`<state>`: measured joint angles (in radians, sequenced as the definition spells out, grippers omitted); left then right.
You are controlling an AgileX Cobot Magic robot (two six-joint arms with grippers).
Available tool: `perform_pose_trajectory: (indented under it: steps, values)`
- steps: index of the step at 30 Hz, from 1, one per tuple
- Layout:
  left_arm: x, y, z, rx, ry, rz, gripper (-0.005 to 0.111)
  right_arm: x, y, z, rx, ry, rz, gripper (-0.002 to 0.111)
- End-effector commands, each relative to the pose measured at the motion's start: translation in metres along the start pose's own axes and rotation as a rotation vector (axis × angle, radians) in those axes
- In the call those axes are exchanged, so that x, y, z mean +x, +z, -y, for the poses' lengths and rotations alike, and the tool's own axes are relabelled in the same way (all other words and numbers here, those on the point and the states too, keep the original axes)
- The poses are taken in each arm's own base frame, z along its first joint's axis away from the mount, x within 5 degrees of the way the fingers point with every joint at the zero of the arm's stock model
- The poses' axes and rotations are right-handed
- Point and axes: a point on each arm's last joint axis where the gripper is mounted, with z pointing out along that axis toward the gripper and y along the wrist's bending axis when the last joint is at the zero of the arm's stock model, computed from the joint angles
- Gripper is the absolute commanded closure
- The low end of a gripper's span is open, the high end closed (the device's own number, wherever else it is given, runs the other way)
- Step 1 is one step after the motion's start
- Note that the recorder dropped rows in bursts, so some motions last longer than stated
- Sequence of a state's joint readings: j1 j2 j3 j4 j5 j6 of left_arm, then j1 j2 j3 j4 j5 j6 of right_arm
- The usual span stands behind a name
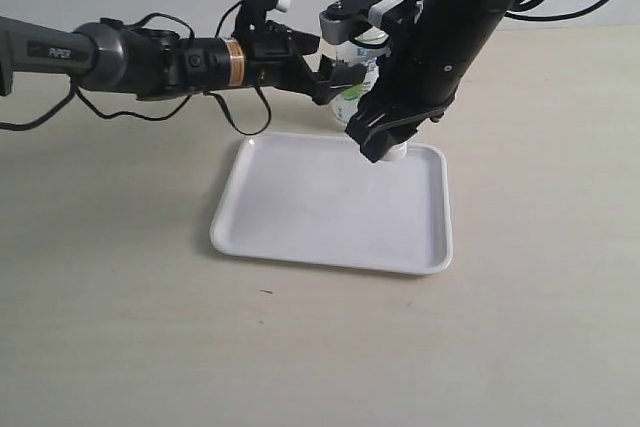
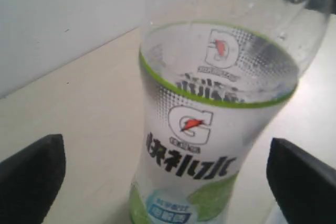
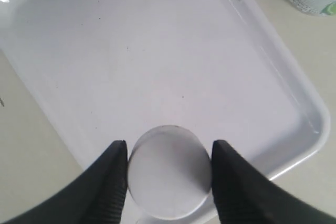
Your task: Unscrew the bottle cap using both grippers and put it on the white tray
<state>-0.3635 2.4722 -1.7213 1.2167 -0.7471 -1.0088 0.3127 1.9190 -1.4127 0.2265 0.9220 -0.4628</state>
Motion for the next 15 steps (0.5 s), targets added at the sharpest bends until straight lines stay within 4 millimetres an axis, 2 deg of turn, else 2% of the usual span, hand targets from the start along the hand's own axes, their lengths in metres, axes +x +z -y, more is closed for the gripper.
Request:
perform_pose_trajectory:
  steps: [1,2,4,7,15]
  values:
    - [-0.017,-0.031,-0.004,0.243,-0.014,0.122,0.002,0.003,0.0,-0.001,0.008,0.017,0.006,0.108]
    - [-0.02,-0.042,-0.007,0.317,-0.014,0.165,0.002,0.004,0.003,-0.001,0.01,0.019,0.006,0.108]
    - [-0.021,-0.055,-0.018,0.325,-0.04,0.176,0.002,0.009,0.009,-0.001,0.007,0.03,-0.001,0.108]
    - [-0.028,-0.071,-0.028,0.324,-0.225,0.116,0.002,0.018,0.018,-0.003,-0.003,0.046,-0.017,0.108]
    - [-0.038,-0.1,-0.036,0.319,-0.203,-0.028,0.005,0.019,0.034,-0.003,-0.035,0.087,-0.019,0.108]
